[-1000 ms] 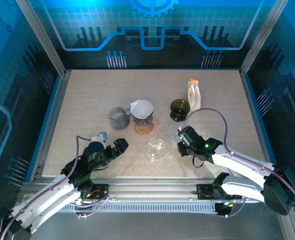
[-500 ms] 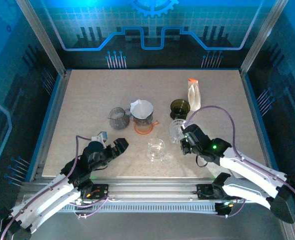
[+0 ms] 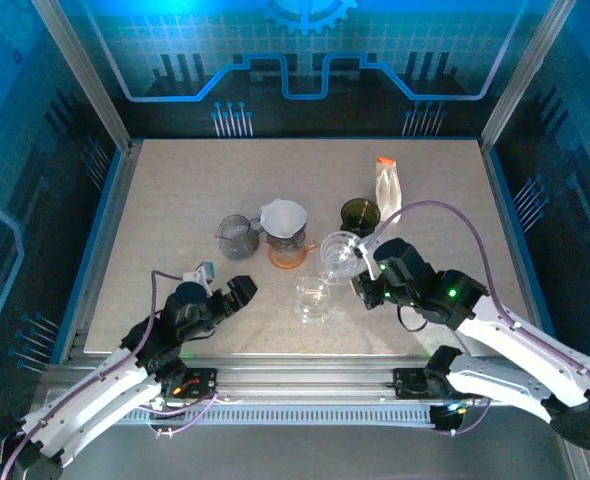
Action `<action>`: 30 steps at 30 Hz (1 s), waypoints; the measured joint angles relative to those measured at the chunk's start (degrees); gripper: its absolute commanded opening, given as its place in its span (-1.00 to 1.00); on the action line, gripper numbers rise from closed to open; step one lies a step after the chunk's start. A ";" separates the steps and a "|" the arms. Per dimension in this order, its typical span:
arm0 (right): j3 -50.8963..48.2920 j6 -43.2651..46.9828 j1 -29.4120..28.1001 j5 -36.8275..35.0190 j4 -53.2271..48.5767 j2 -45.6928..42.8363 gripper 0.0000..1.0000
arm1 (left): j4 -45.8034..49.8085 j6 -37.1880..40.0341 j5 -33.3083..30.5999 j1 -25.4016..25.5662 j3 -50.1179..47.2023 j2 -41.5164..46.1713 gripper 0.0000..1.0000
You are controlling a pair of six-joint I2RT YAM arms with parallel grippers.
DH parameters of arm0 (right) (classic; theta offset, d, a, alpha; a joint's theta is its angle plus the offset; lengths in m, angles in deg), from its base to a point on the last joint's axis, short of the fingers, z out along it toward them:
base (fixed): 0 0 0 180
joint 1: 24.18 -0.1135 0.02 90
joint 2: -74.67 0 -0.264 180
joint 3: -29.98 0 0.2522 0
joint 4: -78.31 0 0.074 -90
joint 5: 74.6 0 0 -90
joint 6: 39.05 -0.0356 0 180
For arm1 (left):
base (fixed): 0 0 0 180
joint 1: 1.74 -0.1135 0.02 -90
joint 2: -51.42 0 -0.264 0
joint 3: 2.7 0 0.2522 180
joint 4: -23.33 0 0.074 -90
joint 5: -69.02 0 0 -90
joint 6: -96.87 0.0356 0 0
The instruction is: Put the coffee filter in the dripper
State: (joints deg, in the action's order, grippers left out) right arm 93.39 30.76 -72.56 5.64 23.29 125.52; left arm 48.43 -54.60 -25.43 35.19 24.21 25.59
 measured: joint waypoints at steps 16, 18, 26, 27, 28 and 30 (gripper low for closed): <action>6.25 2.29 -12.13 -1.60 -3.85 10.49 -0.82 | 0.04 0.13 0.00 0.00 0.00 0.00 0.98; 6.25 2.27 -12.41 -1.88 -3.98 11.28 -0.81 | 0.09 0.13 0.00 0.00 0.00 0.00 0.98; 6.25 2.25 -12.48 -2.21 -4.17 11.65 -0.80 | 0.37 0.15 0.00 0.00 0.00 0.00 0.98; 6.25 2.25 -12.48 -2.19 -4.17 11.65 -0.80 | 0.37 0.15 0.00 0.00 0.00 0.00 0.98; 6.25 2.25 -12.48 -2.19 -4.17 11.65 -0.79 | 0.37 0.15 0.00 0.00 0.00 0.00 0.98; 6.25 2.25 -12.48 -2.19 -4.17 11.65 -0.79 | 0.37 0.15 0.00 0.00 0.00 0.00 0.98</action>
State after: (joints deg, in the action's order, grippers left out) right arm 99.64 33.01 -85.04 3.46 19.12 137.17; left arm 48.80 -54.45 -25.43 35.19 24.21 25.59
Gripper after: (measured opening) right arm 0.125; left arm 0.989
